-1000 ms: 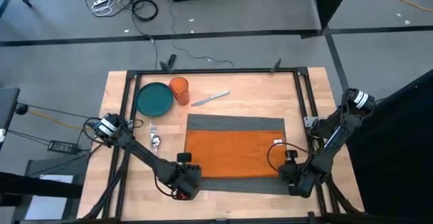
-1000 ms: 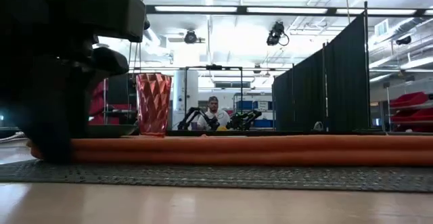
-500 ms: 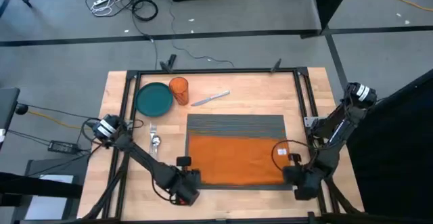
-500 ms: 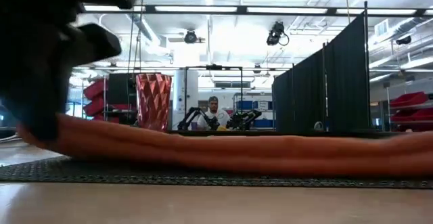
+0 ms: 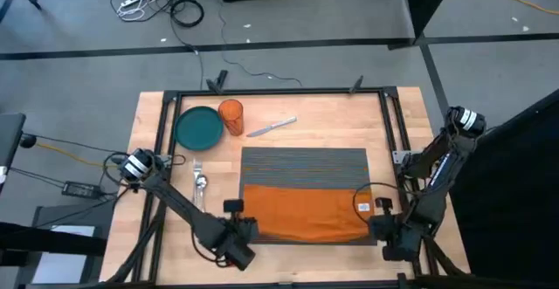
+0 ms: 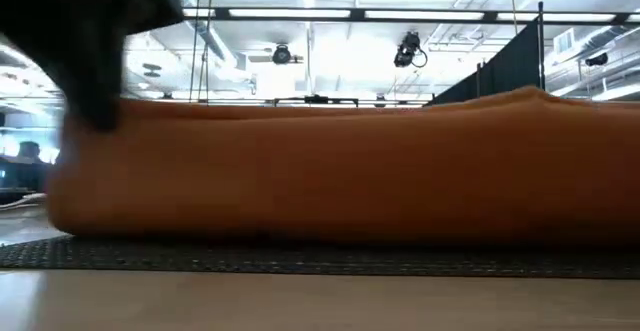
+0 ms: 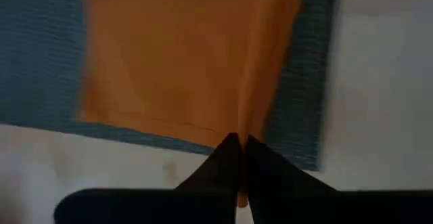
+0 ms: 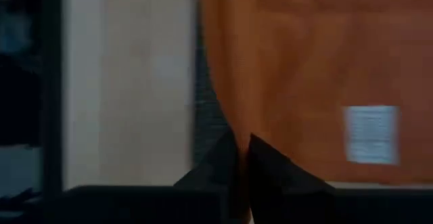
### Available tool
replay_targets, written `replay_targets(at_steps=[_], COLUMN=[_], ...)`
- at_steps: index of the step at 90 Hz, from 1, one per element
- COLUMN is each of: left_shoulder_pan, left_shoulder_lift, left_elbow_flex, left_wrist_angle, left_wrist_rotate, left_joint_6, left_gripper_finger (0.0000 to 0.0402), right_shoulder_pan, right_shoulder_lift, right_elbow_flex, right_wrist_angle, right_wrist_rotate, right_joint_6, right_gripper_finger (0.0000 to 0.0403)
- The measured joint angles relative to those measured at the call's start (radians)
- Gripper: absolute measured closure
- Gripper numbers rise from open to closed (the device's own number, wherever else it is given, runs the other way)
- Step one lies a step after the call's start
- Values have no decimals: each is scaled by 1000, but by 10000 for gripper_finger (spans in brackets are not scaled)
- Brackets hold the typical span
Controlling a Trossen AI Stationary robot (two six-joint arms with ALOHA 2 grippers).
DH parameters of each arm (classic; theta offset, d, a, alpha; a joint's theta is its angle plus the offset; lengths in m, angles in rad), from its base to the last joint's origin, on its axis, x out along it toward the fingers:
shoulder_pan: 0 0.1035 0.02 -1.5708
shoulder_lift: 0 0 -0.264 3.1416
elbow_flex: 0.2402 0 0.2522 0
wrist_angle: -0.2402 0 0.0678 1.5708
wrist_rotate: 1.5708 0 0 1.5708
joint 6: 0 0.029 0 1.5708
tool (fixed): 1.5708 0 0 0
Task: Set table place
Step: Fold the orange table napkin on the black placemat
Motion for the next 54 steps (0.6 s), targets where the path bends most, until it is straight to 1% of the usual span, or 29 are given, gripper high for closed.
replay_targets(at_steps=[10, 20, 26, 36, 54], left_shoulder_pan=[54, 106, 137, 175, 211], left_shoulder_lift=[0, 0, 0, 0, 0], left_elbow_flex=[-1, -1, -1, -18, -78], left_wrist_angle=[-86, -157, -178, -154, -129], left_wrist_rotate=[-28, -90, -100, -101, -100], left_joint_6=[47, 73, 101, 142, 144], left_gripper_finger=[402, 402, 402, 402, 401], right_shoulder_pan=[-37, -74, -101, -148, -206], right_shoulder_lift=[-22, -29, -29, -29, -28], right_elbow_flex=[0, 0, -1, -13, -62], right_wrist_angle=[-94, -178, -219, -258, -246], right_wrist_rotate=[4, 2, 1, -10, -12], right_joint_6=[72, 81, 78, 63, 35], right_gripper_finger=[403, 403, 403, 403, 403])
